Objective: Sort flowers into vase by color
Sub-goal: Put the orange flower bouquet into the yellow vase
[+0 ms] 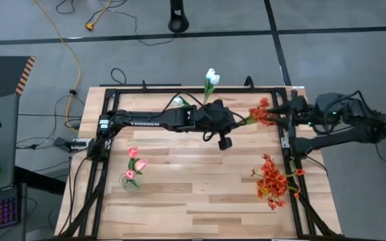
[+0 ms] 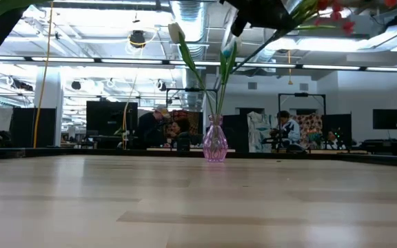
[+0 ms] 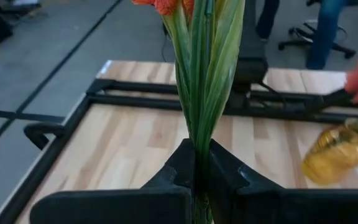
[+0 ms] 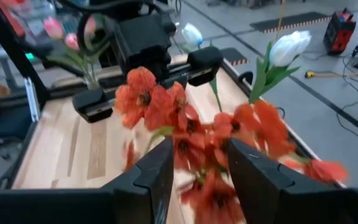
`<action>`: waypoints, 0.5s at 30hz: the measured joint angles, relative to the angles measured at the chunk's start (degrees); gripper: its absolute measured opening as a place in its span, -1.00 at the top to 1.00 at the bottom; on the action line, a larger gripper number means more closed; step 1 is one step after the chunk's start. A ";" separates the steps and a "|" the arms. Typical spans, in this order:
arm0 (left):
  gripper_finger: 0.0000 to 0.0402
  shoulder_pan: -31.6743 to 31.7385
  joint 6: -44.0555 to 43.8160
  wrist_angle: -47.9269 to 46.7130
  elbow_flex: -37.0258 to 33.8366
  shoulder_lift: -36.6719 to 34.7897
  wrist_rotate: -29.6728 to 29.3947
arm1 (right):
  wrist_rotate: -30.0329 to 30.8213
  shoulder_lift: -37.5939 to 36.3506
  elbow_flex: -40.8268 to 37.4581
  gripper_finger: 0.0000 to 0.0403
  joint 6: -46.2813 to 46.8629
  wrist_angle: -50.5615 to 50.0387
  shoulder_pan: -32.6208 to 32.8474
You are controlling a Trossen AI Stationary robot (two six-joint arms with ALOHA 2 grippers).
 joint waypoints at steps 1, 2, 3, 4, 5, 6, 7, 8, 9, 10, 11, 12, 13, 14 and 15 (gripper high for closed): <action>0.99 0.00 0.00 0.62 0.00 0.00 -0.30 | 0.00 -0.81 0.00 0.12 0.00 -0.02 0.00; 0.99 0.00 0.00 1.48 0.00 0.00 -0.44 | 0.01 -1.67 0.00 0.12 0.29 0.02 0.00; 0.99 0.00 0.00 2.52 0.00 0.00 -0.42 | 0.02 -2.40 0.00 0.12 1.22 -0.09 0.00; 0.99 0.00 0.00 3.56 0.00 0.00 -0.36 | 0.02 -3.01 0.00 0.12 2.35 -0.48 0.00; 0.99 0.00 0.00 4.79 0.00 0.00 -0.36 | 0.01 -3.56 0.00 0.12 3.51 -1.32 0.00; 0.99 0.00 0.00 6.11 0.00 0.00 -0.36 | 0.00 -4.06 0.00 0.12 4.56 -2.67 0.00; 0.99 0.00 0.00 7.23 0.00 -0.02 -0.35 | 0.00 -4.44 0.00 0.12 5.60 -4.22 0.02; 0.99 0.00 0.00 8.35 0.00 -0.02 -0.28 | 0.00 -4.74 0.00 0.12 6.72 -5.63 0.00; 0.99 0.00 0.00 9.59 0.00 -0.02 -0.05 | 0.02 -4.96 0.00 0.12 7.74 -6.89 0.00; 0.99 0.00 0.02 10.88 0.00 -0.02 0.52 | 0.02 -4.98 -0.22 0.12 8.69 -7.54 0.00; 0.99 0.00 0.15 12.33 0.00 -0.02 1.50 | 0.02 -4.97 -0.50 0.12 9.20 -7.66 0.00; 0.98 0.00 0.28 13.99 0.00 -0.02 2.46 | 0.00 -4.91 -0.82 0.12 9.26 -7.57 0.00; 0.98 0.00 0.33 15.61 0.00 -0.02 3.60 | 0.01 -4.80 -1.22 0.12 9.22 -7.09 0.00; 0.97 -0.02 0.36 17.07 0.02 -0.04 4.58 | 0.00 -4.65 -1.66 0.12 8.97 -6.32 0.00; 0.97 -0.01 0.39 18.27 0.02 -0.06 5.36 | 0.00 -4.63 -2.31 0.12 8.59 -4.71 0.00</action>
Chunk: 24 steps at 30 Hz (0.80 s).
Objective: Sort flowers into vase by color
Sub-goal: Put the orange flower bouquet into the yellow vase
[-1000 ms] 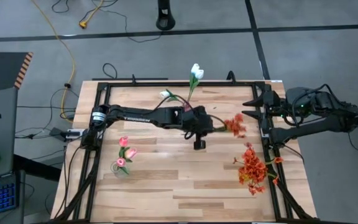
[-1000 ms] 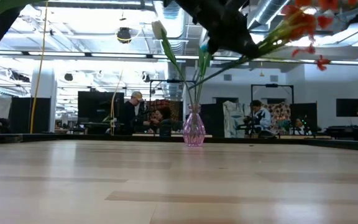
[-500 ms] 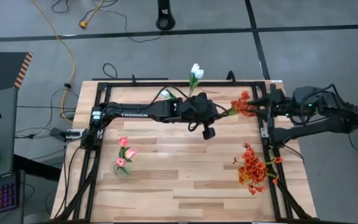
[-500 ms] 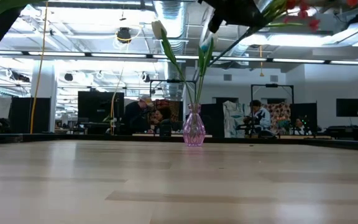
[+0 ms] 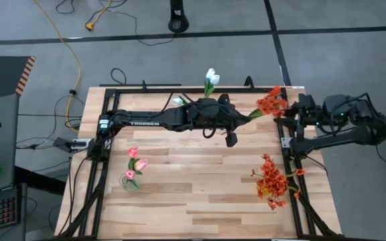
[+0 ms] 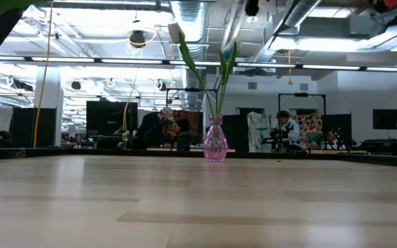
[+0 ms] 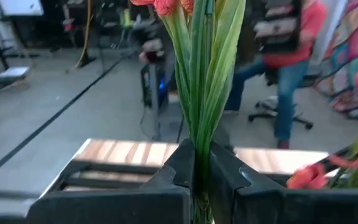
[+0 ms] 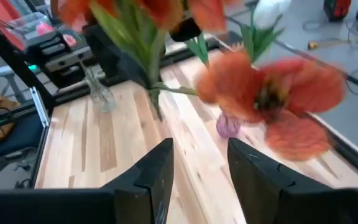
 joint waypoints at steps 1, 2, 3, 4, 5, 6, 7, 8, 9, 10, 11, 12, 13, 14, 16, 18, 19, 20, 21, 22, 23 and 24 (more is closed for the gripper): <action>0.97 -0.01 0.01 1.00 0.00 -0.01 0.52 | 0.02 0.00 -0.70 0.12 -0.37 1.82 0.00; 0.97 -0.01 0.02 1.85 0.00 -0.01 0.69 | 0.00 -0.02 -1.65 0.12 -1.12 3.84 0.00; 0.96 -0.04 0.01 2.55 0.00 -0.01 0.77 | 0.00 -0.01 -2.55 0.12 -1.73 5.71 0.00; 0.96 -0.05 -0.01 3.23 0.00 -0.01 0.83 | 0.00 0.03 -3.20 0.12 -2.56 7.36 0.00; 0.96 -0.03 -0.12 3.83 -0.02 -0.01 0.95 | 0.00 0.07 -3.81 0.12 -3.18 9.33 0.00; 0.96 -0.03 -0.36 4.41 0.00 -0.01 1.14 | 0.00 0.06 -4.46 0.12 -3.91 11.41 0.00; 0.96 -0.03 -0.48 4.88 0.00 -0.01 1.66 | 0.00 0.02 -5.13 0.12 -4.63 13.69 0.01; 0.96 -0.03 -0.53 5.39 0.00 -0.01 2.24 | 0.01 -0.04 -5.88 0.12 -5.55 16.08 0.00; 0.96 -0.01 -0.54 5.84 0.00 -0.01 2.70 | -0.01 -0.04 -6.50 0.12 -6.43 18.16 0.01; 0.96 -0.02 -0.55 6.32 0.00 -0.01 3.12 | -0.07 0.00 -6.83 0.12 -7.40 19.47 0.02; 0.96 -0.06 -0.56 6.77 0.00 -0.01 3.26 | -0.15 0.08 -7.01 0.12 -8.05 20.41 0.06; 0.96 -0.12 -0.54 6.96 0.00 -0.01 3.32 | -0.19 0.37 -7.03 0.12 -8.56 20.89 0.15; 0.96 -0.16 -0.48 7.06 0.00 -0.01 3.32 | -0.20 0.73 -7.03 0.12 -8.73 21.47 0.15; 0.96 -0.16 -0.37 7.06 0.00 -0.01 3.30 | -0.22 0.89 -7.01 0.12 -8.80 21.91 0.15; 0.96 -0.18 -0.28 7.13 0.00 -0.01 3.32 | -0.24 1.22 -7.01 0.12 -8.86 22.40 0.15; 0.96 -0.16 -0.24 7.57 0.00 -0.01 3.30 | -0.44 2.11 -7.00 0.12 -9.28 23.82 0.15; 0.96 -0.16 -0.17 7.80 0.00 -0.01 3.30 | -0.82 2.47 -6.98 0.12 -9.30 24.26 0.15; 0.96 -0.16 -0.16 8.11 0.00 -0.01 3.30 | -1.80 2.88 -6.98 0.12 -9.29 24.25 0.15; 0.96 -0.15 -0.16 8.39 0.00 -0.01 3.29 | -2.84 3.42 -7.01 0.12 -9.35 24.25 0.17; 0.96 -0.13 -0.16 8.57 0.00 -0.01 3.26 | -3.69 3.96 -7.01 0.12 -9.57 24.42 0.17; 0.96 -0.12 -0.15 8.91 0.00 -0.01 3.26 | -4.48 4.44 -7.01 0.12 -10.15 24.56 0.17; 0.96 -0.12 -0.15 9.43 0.00 -0.01 3.30 | -5.18 4.87 -7.01 0.12 -10.60 24.81 0.17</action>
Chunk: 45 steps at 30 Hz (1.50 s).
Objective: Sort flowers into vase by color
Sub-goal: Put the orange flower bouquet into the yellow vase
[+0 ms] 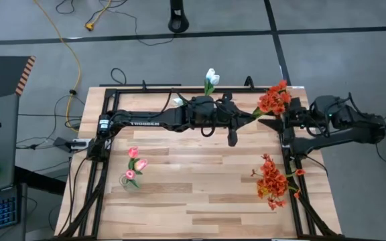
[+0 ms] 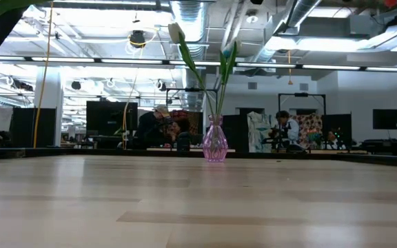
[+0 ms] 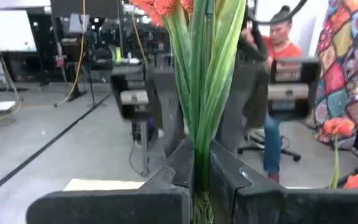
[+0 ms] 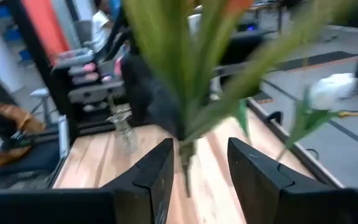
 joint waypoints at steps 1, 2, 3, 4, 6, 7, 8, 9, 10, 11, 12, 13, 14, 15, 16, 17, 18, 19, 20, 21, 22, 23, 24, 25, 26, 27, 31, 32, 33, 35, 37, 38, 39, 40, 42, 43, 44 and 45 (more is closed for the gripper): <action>0.96 0.00 0.00 0.63 0.00 0.00 0.20 | -0.50 0.46 0.00 0.12 -0.19 0.52 0.02; 0.96 0.00 0.00 0.77 0.00 0.00 0.34 | -0.92 0.92 0.00 0.12 -0.21 1.28 0.02; 0.96 0.00 0.00 0.86 0.00 -0.04 0.57 | -1.11 1.28 0.00 0.12 -0.27 2.16 0.02; 0.96 0.00 0.00 0.81 0.00 -0.04 0.68 | -1.14 1.61 0.00 0.12 -0.45 3.11 0.02; 0.96 -0.11 0.00 0.44 0.00 -0.04 0.71 | -1.20 1.97 0.00 0.12 -1.92 4.75 0.02; 0.96 -0.11 0.00 0.22 0.00 -0.04 0.71 | -1.22 1.97 0.00 0.12 -2.66 5.50 0.02; 0.96 -0.16 0.00 0.19 0.00 -0.04 0.71 | -1.22 1.95 0.00 0.12 -3.06 6.28 0.02; 0.96 -0.22 0.02 0.21 0.00 -0.04 0.69 | -1.24 1.91 0.00 0.12 -3.19 6.86 0.02; 0.96 -0.30 0.04 0.23 0.00 -0.04 0.71 | -1.24 1.90 0.00 0.12 -3.19 7.19 0.02; 0.96 -0.38 0.29 0.28 0.00 -0.04 0.71 | -1.24 1.88 0.00 0.12 -3.19 7.41 0.02; 0.96 -0.47 0.64 0.26 0.00 -0.04 0.71 | -1.24 1.86 0.00 0.12 -3.19 7.82 0.02; 0.96 -0.52 0.96 0.22 0.00 -0.04 0.71 | -1.26 1.86 0.00 0.12 -3.19 8.43 0.02; 0.96 -0.53 1.06 0.22 0.00 -0.04 0.71 | -1.33 1.88 0.00 0.12 -3.19 8.89 0.02; 0.96 -0.55 1.05 0.23 0.00 -0.04 0.71 | -1.61 1.90 0.00 0.12 -3.17 9.22 0.02; 0.96 -0.55 1.03 0.26 0.00 -0.04 0.73 | -2.16 1.90 0.00 0.12 -3.19 9.75 0.02; 0.96 -0.55 1.03 0.26 0.00 -0.04 0.73 | -2.70 2.10 0.00 0.12 -3.17 10.26 0.02; 0.96 -0.55 1.03 0.26 0.00 -0.04 0.73 | -2.79 2.47 0.00 0.12 -3.17 10.53 0.02; 0.96 -0.55 1.03 0.22 0.00 -0.04 0.73 | -2.88 2.85 0.00 0.12 -3.17 10.74 0.02; 0.96 -0.55 1.01 0.21 0.00 -0.04 0.73 | -2.92 3.26 0.02 0.12 -3.17 10.99 0.02; 0.96 -0.55 1.03 0.21 0.00 -0.04 0.73 | -2.94 3.74 0.02 0.12 -3.16 11.08 0.12; 0.96 -0.55 1.01 0.24 0.00 -0.04 0.73 | -2.94 4.15 0.02 0.12 -3.15 11.12 0.28; 0.96 -0.55 1.01 0.26 0.00 -0.04 0.73 | -2.93 4.67 0.02 0.12 -3.17 11.45 0.52; 0.96 -0.55 1.01 0.25 0.00 -0.04 0.73 | -2.92 5.18 0.02 0.12 -3.19 12.03 0.73; 0.96 -0.55 1.01 0.14 0.00 -0.04 0.86 | -2.80 5.61 0.02 0.12 -3.23 12.49 0.89; 0.96 -0.55 1.05 0.15 0.00 -0.04 0.86 | -2.78 5.94 0.02 0.13 -3.19 12.82 1.11; 0.96 -0.55 1.13 0.06 0.00 -0.04 0.88 | -2.75 6.03 0.02 0.14 -3.19 12.93 1.39; 0.96 -0.57 1.11 -0.08 0.00 -0.04 0.88 | -2.73 5.97 0.02 0.27 -3.17 12.87 1.49; 0.96 -0.55 1.14 -0.16 0.00 -0.04 0.88 | -2.69 5.83 0.02 0.32 -3.17 12.86 1.49; 0.96 -0.57 1.24 -0.18 0.00 -0.04 0.82 | -2.69 5.68 0.02 0.38 -3.17 12.79 1.49; 0.96 -0.56 1.27 -0.13 0.00 -0.04 0.82 | -2.69 5.36 0.02 0.51 -3.13 12.73 1.49; 0.94 -0.58 1.28 -0.20 0.00 -0.04 0.90 | -2.68 5.25 0.02 0.65 -2.00 12.73 1.49; 0.91 -0.59 1.27 -0.51 0.00 -0.04 0.88 | -2.69 4.95 0.02 0.72 -1.27 12.48 1.50; 0.88 -0.57 1.27 -0.72 0.00 -0.04 0.92 | -2.64 4.70 0.02 0.78 -0.81 12.00 1.49; 0.83 -0.57 1.29 -1.05 0.00 -0.04 0.92 | -2.53 4.52 0.02 0.82 -0.46 11.47 1.49; 0.72 -0.57 1.29 -2.00 0.00 -0.04 0.82 | -2.55 4.32 0.03 0.82 -0.11 10.74 1.49; 0.66 -0.57 1.29 -2.43 0.00 -0.04 0.75 | -2.55 4.12 0.04 0.82 -0.09 10.43 1.49; 0.60 -0.56 1.29 -3.21 0.00 -0.04 0.73 | -2.55 3.74 0.06 0.82 -0.07 9.91 1.49; 0.54 -0.55 1.27 -4.23 0.00 -0.04 0.72 | -2.55 3.40 0.06 0.82 -0.03 9.29 1.49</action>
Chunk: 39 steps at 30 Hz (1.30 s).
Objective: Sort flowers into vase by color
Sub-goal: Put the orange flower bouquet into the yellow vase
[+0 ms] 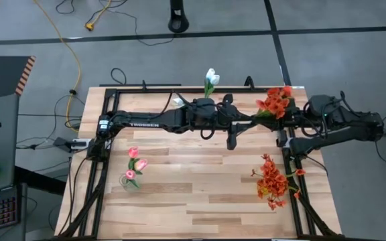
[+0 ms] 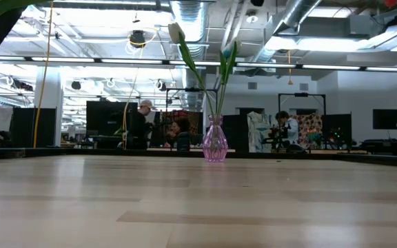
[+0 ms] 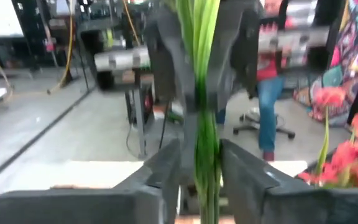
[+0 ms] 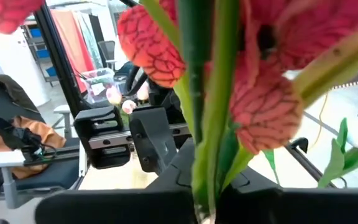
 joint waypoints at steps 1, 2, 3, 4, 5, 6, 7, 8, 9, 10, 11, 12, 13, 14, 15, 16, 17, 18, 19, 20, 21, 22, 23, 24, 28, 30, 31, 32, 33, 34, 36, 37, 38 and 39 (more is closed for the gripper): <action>0.48 0.00 -0.02 -1.31 0.00 0.00 -0.01 | 0.00 -0.26 0.11 0.82 0.13 -0.96 0.00; 0.43 0.00 -0.02 -2.93 0.00 0.00 -0.01 | -0.01 -0.52 0.50 0.82 0.93 -2.57 0.00; 0.39 0.00 -0.04 -4.60 0.00 0.00 -0.01 | -0.02 -0.88 0.96 0.82 2.53 -4.37 0.00; 0.35 0.00 -0.04 -6.04 0.00 0.00 -0.04 | -0.04 -1.22 1.52 0.81 4.44 -6.25 0.00; 0.31 0.00 -0.02 -7.54 0.00 0.00 -0.03 | -0.04 -1.48 2.10 0.80 6.31 -8.13 0.00; 0.29 0.00 0.22 -8.82 0.00 0.00 -0.04 | -0.05 -1.83 2.68 0.79 7.73 -9.99 0.00; 0.27 0.00 0.80 -9.93 0.00 0.00 -0.04 | -0.06 -2.32 3.33 0.79 8.85 -12.06 0.01; 0.26 0.00 1.55 -11.16 0.00 0.00 -0.04 | -0.05 -2.72 3.95 0.78 9.77 -14.05 0.00; 0.25 0.00 2.08 -12.01 0.00 0.00 -0.04 | -0.04 -3.12 4.66 0.79 10.67 -16.20 0.00; 0.25 0.00 2.38 -12.70 0.00 0.00 -0.04 | -0.04 -3.49 5.41 0.80 11.44 -18.33 0.00; 0.25 0.00 2.36 -13.36 0.00 0.00 -0.04 | -0.02 -3.92 6.16 0.80 12.40 -20.38 0.00; 0.26 0.00 2.28 -13.59 0.00 0.00 -0.04 | 0.03 -4.28 6.81 0.81 13.43 -22.10 0.00; 0.26 0.00 2.04 -13.84 0.00 0.00 -0.04 | 0.06 -4.69 7.24 0.81 14.50 -23.48 0.00; 0.27 0.00 1.76 -13.97 0.00 0.00 -0.04 | 0.07 -5.20 7.43 0.81 15.61 -24.35 0.00; 0.27 0.00 1.55 -13.98 0.00 0.00 -0.04 | 0.09 -5.69 7.44 0.81 16.76 -25.05 0.00; 0.28 0.00 1.49 -14.02 0.00 0.00 -0.02 | 0.13 -6.12 7.44 0.80 17.90 -26.11 0.00; 0.28 0.00 1.49 -14.03 0.00 0.01 -0.01 | 0.19 -6.41 7.44 0.80 19.08 -27.42 0.00; 0.28 0.00 1.46 -14.03 0.00 0.00 -0.01 | 0.22 -6.61 7.44 0.80 20.24 -28.80 0.00; 0.28 0.00 1.46 -14.01 0.00 0.00 -0.01 | 0.24 -6.72 7.44 0.80 21.37 -30.36 0.00; 0.28 0.00 1.44 -13.99 0.00 0.00 -0.01 | 0.24 -6.72 7.28 0.80 22.30 -31.59 0.00; 0.28 0.00 1.44 -14.01 0.00 0.00 -0.01 | 0.26 -6.72 7.04 0.80 22.95 -32.51 0.00; 0.28 0.00 1.44 -14.01 0.00 0.00 -0.01 | 0.26 -6.71 6.67 0.80 23.38 -32.96 0.00; 0.28 0.00 1.42 -14.06 0.00 0.00 -0.01 | 0.21 -6.71 6.20 0.80 24.05 -32.96 0.00; 0.28 0.00 1.42 -14.12 0.00 0.02 -0.01 | 0.10 -6.70 5.79 0.80 24.62 -33.02 0.01; 0.28 0.00 1.57 -14.88 0.00 0.02 -0.01 | -0.26 -6.70 4.62 0.80 26.21 -34.07 1.17; 0.28 0.00 1.67 -15.20 0.00 0.02 -0.01 | -0.25 -6.70 4.27 0.80 27.01 -34.16 2.46; 0.28 0.00 1.73 -15.29 0.00 0.02 -0.01 | -0.20 -6.68 4.11 0.80 27.36 -33.93 3.25; 0.28 0.00 1.73 -15.35 0.00 0.02 -0.01 | -0.20 -6.68 3.75 0.80 27.71 -33.30 4.16; 0.28 0.00 1.75 -15.47 0.00 0.02 -0.01 | -0.17 -6.63 3.12 0.80 28.09 -32.16 5.08; 0.28 0.00 1.75 -15.69 0.00 0.02 -0.01 | -0.08 -6.63 2.26 0.80 28.44 -30.67 6.01; 0.29 0.00 1.75 -15.85 0.00 0.02 -0.01 | 0.06 -6.53 0.11 0.80 28.51 -27.29 8.05; 0.29 0.00 1.75 -15.91 0.00 0.02 -0.01 | 0.26 -6.48 -0.93 0.80 28.55 -26.55 9.04; 0.29 0.00 1.75 -15.91 0.00 0.02 0.00 | 1.02 -6.44 -1.86 0.80 28.74 -25.85 10.16; 0.29 0.00 1.75 -15.91 0.00 0.02 -0.01 | 2.15 -6.44 -2.66 0.80 29.32 -25.19 11.27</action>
